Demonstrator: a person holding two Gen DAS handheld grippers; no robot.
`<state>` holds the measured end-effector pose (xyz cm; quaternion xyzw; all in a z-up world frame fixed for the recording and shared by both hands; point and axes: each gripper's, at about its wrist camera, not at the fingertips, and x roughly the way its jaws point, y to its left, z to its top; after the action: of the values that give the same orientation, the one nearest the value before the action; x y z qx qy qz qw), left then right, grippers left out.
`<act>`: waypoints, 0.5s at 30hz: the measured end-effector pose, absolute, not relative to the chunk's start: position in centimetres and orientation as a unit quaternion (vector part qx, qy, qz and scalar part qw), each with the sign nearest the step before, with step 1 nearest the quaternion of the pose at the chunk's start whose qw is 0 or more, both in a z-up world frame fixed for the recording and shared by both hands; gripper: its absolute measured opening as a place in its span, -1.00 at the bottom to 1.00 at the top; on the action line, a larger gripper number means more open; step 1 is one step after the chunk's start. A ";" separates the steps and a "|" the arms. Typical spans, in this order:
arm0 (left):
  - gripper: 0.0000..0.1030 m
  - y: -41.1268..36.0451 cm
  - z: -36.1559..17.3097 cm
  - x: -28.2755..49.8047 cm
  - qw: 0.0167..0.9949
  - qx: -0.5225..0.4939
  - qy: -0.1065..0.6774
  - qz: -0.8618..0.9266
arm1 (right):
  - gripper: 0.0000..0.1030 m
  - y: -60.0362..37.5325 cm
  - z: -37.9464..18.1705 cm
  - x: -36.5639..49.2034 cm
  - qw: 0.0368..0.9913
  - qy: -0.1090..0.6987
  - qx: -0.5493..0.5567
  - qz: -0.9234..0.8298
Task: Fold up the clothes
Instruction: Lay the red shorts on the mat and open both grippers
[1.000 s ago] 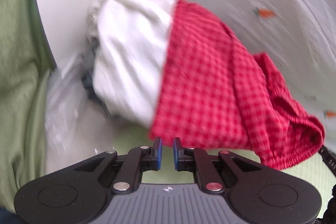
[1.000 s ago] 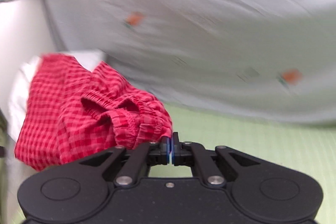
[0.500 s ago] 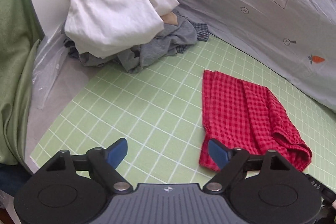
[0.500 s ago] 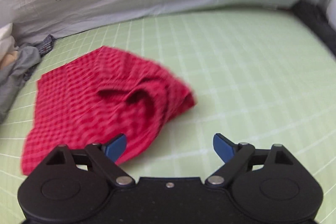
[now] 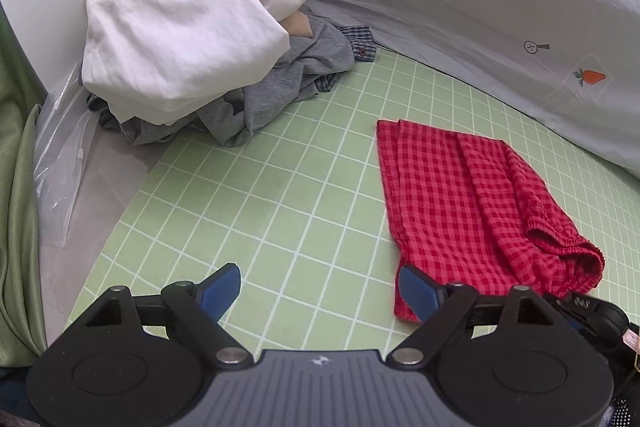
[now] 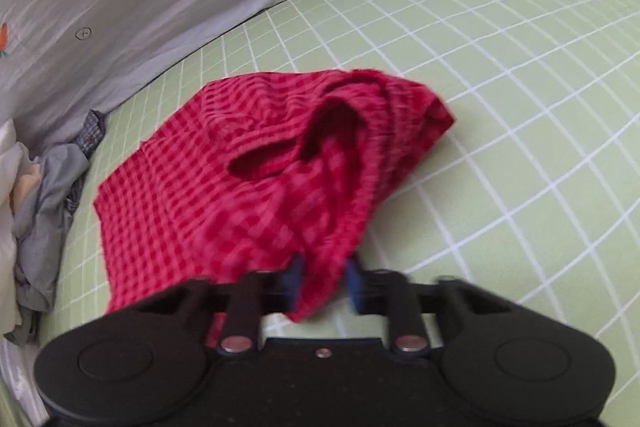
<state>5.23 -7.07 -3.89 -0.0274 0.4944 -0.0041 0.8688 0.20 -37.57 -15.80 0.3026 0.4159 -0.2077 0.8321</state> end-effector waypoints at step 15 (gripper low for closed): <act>0.68 -11.2 -4.8 8.0 0.869 -0.049 0.492 0.023 | -0.82 -52.2 -9.5 -4.4 0.872 0.356 0.098 -0.322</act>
<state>7.96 -11.21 -4.80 -0.0495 0.4916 0.0228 0.8691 -4.37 -52.18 -9.46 0.0980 0.3561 -0.3218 0.8718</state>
